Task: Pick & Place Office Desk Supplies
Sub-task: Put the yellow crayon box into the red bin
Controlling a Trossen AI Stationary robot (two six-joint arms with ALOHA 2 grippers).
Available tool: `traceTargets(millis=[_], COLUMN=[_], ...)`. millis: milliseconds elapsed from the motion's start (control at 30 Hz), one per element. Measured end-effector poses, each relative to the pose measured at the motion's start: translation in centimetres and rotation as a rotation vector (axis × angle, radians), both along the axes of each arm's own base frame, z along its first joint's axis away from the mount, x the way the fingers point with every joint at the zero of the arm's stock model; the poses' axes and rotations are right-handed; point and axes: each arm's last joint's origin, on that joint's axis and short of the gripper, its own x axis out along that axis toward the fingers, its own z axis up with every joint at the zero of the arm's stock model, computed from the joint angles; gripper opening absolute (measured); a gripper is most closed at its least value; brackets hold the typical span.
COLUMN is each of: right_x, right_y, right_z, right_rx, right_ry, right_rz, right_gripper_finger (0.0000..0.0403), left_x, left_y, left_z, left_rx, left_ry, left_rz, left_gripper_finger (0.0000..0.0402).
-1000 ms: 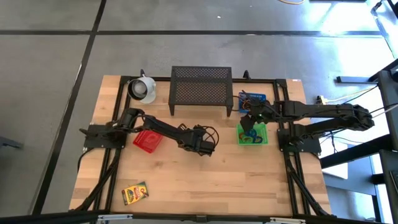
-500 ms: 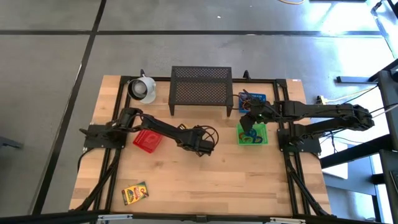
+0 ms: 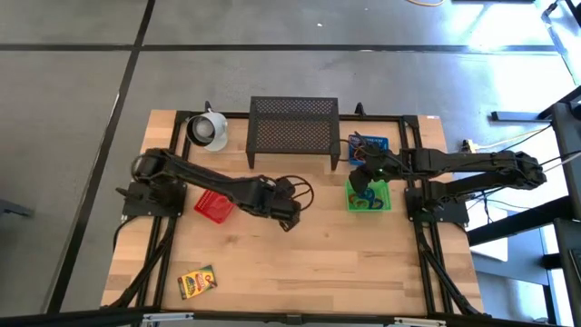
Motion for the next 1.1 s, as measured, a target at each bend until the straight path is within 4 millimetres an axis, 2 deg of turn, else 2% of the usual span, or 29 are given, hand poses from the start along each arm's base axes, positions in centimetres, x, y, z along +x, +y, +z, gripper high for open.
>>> traceTargets(millis=[133, 267, 433, 533, 700, 867, 1100], right_x=[0.1, 0.1, 0.3, 0.3, 0.3, 0.3, 0.3], right_y=[0.4, 0.6, 0.9, 0.9, 0.9, 0.9, 0.8], right_z=[0.0, 0.1, 0.2, 0.2, 0.2, 0.2, 0.2], right_rx=[0.008, 0.01, 0.004, 0.003, -0.004, -0.014, -0.035], right_ry=[-0.01, -0.016, -0.034, -0.037, -0.039, -0.041, -0.041], right_rz=[0.005, 0.014, 0.023, 0.026, 0.021, 0.018, 0.002], right_gripper_finger=[0.014, 0.0137, 0.0136, 0.0136, 0.0136, 0.0136, 0.0136], left_x=[-2.0, -4.7, -8.3, -9.8, -11.7, -14.0, -15.3], left_y=[0.4, 1.0, 1.5, 1.3, 1.3, 1.9, 2.2], left_z=[2.7, 4.6, 5.8, 6.3, 5.6, 3.5, -0.6], left_rx=[0.01, 0.013, 0.024, 0.009, -0.015, -0.054, -0.115], left_ry=[-0.016, 0.049, 0.226, 0.298, 0.257, 0.217, 0.135], left_rz=[0.0, 0.042, 0.14, 0.156, 0.17, 0.277, 0.357], left_gripper_finger=[0.0002, 0.0001, 0.0002, 0.0001, 0.0001, 0.0001, 0.0001])
